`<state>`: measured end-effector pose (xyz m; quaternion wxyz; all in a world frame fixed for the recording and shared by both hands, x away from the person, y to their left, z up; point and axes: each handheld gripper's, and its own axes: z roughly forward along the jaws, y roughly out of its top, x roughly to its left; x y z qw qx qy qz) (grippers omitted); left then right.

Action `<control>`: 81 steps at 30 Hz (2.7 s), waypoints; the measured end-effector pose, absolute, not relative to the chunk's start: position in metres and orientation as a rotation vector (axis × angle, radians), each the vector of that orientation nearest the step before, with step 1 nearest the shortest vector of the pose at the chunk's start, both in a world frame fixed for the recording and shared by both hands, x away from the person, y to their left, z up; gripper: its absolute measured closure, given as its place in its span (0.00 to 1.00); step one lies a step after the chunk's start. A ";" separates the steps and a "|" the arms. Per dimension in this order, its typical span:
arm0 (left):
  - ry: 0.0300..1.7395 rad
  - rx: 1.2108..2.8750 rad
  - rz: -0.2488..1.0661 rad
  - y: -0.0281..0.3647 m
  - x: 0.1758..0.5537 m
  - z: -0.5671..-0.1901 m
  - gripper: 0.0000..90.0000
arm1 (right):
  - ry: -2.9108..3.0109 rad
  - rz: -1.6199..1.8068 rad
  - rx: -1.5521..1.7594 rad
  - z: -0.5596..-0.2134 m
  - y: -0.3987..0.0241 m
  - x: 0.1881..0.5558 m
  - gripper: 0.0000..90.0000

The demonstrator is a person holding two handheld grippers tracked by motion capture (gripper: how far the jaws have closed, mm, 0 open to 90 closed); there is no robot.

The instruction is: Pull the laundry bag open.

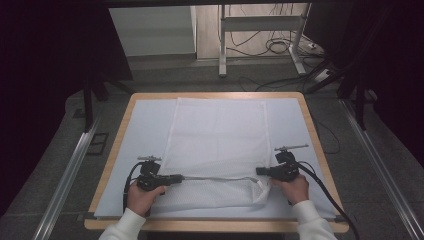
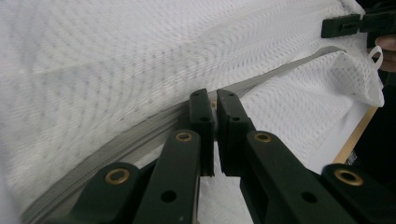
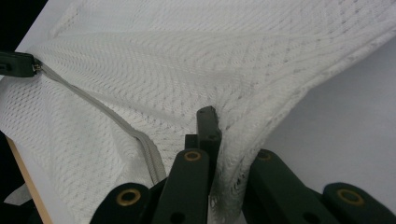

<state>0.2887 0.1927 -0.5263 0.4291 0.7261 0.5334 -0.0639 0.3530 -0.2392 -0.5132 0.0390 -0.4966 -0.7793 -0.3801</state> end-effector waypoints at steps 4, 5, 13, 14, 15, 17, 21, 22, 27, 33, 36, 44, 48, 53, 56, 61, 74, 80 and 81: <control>1.341 1.803 -0.154 0.199 0.288 -0.526 0.96 | -2.389 -1.161 -1.525 -0.514 -0.239 0.353 0.98; 1.343 1.799 -0.152 0.201 0.288 -0.526 0.96 | -2.390 -1.160 -1.526 -0.514 -0.239 0.353 0.98; 1.364 1.775 -0.137 0.214 0.285 -0.526 0.96 | -2.390 -1.158 -1.524 -0.514 -0.239 0.353 0.98; 1.366 1.775 -0.135 0.215 0.285 -0.526 0.96 | -2.390 -1.157 -1.525 -0.514 -0.239 0.353 0.98; 1.368 1.774 -0.134 0.216 0.284 -0.527 0.96 | -2.391 -1.156 -1.525 -0.515 -0.239 0.353 0.98; 1.368 1.770 -0.137 0.217 0.284 -0.527 0.96 | -2.393 -1.156 -1.524 -0.515 -0.239 0.353 0.98; 1.370 1.773 -0.132 0.218 0.284 -0.526 0.96 | -2.394 -1.156 -1.524 -0.515 -0.240 0.353 0.98; 1.372 1.774 -0.129 0.218 0.284 -0.526 0.96 | -2.393 -1.156 -1.524 -0.515 -0.240 0.353 0.98; 1.373 1.770 -0.129 0.220 0.284 -0.526 0.96 | -2.392 -1.153 -1.525 -0.515 -0.240 0.353 0.98; 1.380 1.763 -0.122 0.227 0.281 -0.526 0.96 | -2.392 -1.153 -1.526 -0.515 -0.240 0.354 0.98; 1.390 1.753 -0.116 0.233 0.280 -0.527 0.96 | -2.394 -1.153 -1.526 -0.516 -0.240 0.354 0.98; 1.414 1.739 -0.100 0.247 0.275 -0.528 0.96 | -2.391 -1.153 -1.528 -0.516 -0.240 0.354 0.98; 1.421 1.733 -0.104 0.251 0.273 -0.528 0.96 | -2.394 -1.150 -1.523 -0.516 -0.239 0.354 0.98; 1.438 1.789 -0.033 0.251 0.273 -0.529 0.96 | -2.395 -1.148 -1.518 -0.516 -0.239 0.355 0.98; 1.440 1.800 -0.024 0.251 0.273 -0.529 0.96 | -2.396 -1.143 -1.518 -0.517 -0.239 0.355 0.98; 1.441 1.803 -0.029 0.253 0.273 -0.530 0.96 | -2.396 -1.145 -1.518 -0.517 -0.239 0.355 0.98; 1.481 1.809 -0.017 0.266 0.272 -0.533 0.96 | -2.391 -1.141 -1.515 -0.518 -0.239 0.356 0.98; 1.478 1.815 -0.010 0.263 0.271 -0.533 0.96 | -2.396 -1.138 -1.525 -0.518 -0.239 0.355 0.98; 1.478 1.824 -0.002 0.262 0.271 -0.533 0.96 | -2.397 -1.139 -1.526 -0.518 -0.239 0.355 0.98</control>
